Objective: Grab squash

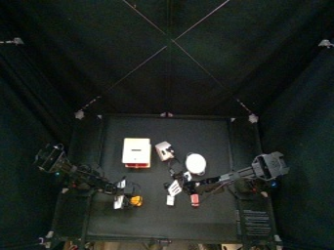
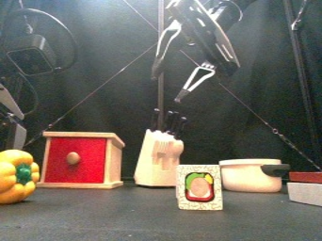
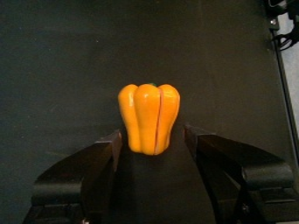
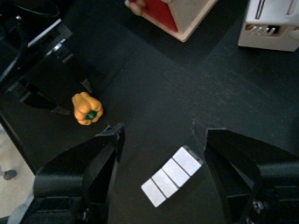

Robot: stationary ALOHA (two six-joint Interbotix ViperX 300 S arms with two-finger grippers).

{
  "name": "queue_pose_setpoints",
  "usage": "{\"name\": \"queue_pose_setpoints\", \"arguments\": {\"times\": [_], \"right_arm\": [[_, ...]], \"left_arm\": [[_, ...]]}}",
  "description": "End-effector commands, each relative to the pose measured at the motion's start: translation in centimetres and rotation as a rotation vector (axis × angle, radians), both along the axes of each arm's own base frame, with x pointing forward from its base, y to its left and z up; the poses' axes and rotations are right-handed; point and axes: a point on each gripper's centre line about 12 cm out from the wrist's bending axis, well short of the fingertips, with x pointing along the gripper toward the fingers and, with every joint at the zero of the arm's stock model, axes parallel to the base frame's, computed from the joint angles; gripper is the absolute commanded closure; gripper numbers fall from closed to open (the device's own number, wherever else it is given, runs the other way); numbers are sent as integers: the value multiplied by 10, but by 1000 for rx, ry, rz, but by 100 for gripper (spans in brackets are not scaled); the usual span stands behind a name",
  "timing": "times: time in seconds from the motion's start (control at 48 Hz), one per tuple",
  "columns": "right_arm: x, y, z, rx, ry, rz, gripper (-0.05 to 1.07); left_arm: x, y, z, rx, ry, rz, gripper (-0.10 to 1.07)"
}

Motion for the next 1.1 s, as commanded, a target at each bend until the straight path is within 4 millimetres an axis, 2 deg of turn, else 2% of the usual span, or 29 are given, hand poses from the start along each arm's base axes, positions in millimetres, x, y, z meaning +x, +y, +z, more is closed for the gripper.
{"name": "queue_pose_setpoints", "arguments": {"times": [0.0, 0.292, 0.521, 0.833, 1.083], "right_arm": [[-2, 1, 18, 12, -45, 5, 8], [-3, 1, 15, 9, -38, 7, 8], [-4, 1, 15, 9, -37, 6, 8], [-5, 3, 13, 23, -32, 5, 8], [-11, 13, 24, 27, -59, 34, 8]], "left_arm": [[9, -1, 3, -4, 4, 10, 6], [20, 5, -10, 12, 79, 39, 6], [24, 7, -11, 17, 106, 39, 8], [28, 6, -6, 41, 80, -1, 16], [29, 5, 6, 72, 22, -60, 19]]}}
